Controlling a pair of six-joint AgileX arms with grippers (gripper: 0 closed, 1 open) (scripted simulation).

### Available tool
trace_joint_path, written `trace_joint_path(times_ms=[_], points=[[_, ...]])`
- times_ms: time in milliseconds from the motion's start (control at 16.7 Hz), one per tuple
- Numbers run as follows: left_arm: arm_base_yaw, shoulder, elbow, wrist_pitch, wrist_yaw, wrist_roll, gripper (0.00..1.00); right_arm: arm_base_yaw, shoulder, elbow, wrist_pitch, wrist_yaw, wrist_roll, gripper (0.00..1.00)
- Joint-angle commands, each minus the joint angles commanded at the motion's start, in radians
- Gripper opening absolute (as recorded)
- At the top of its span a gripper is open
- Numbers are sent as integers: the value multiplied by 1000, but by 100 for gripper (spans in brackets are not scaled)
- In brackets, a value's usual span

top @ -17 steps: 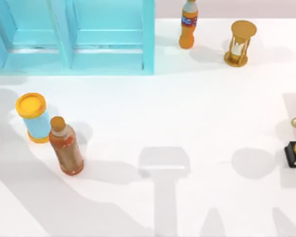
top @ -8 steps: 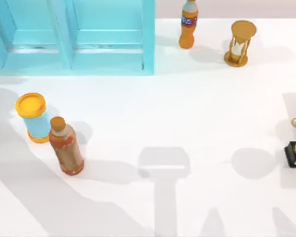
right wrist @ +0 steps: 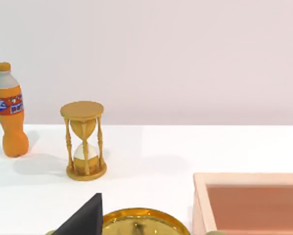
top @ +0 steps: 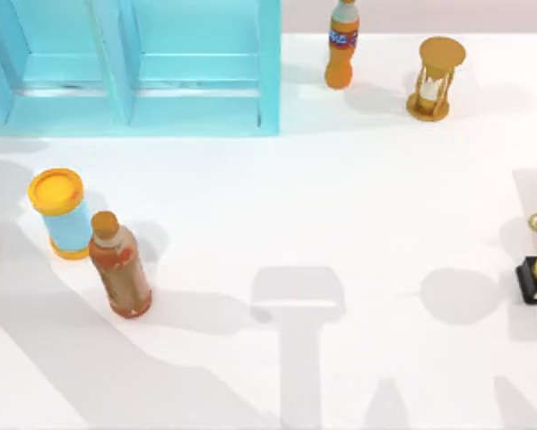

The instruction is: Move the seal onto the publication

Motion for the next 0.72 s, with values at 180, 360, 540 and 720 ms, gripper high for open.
trace_joint_path(times_ms=[180, 360, 540, 720], points=[[1, -7, 2, -1, 0, 3, 0, 0, 0, 0, 0, 0, 0, 100], [26, -75, -6, -43, 15, 25, 0, 0, 0, 0, 0, 0, 0, 100], [80, -236, -40, -145, 54, 63, 0, 0, 0, 0, 0, 0, 0, 100], [148, -454, -106, -297, 108, 99, 0, 0, 0, 0, 0, 0, 0, 100]])
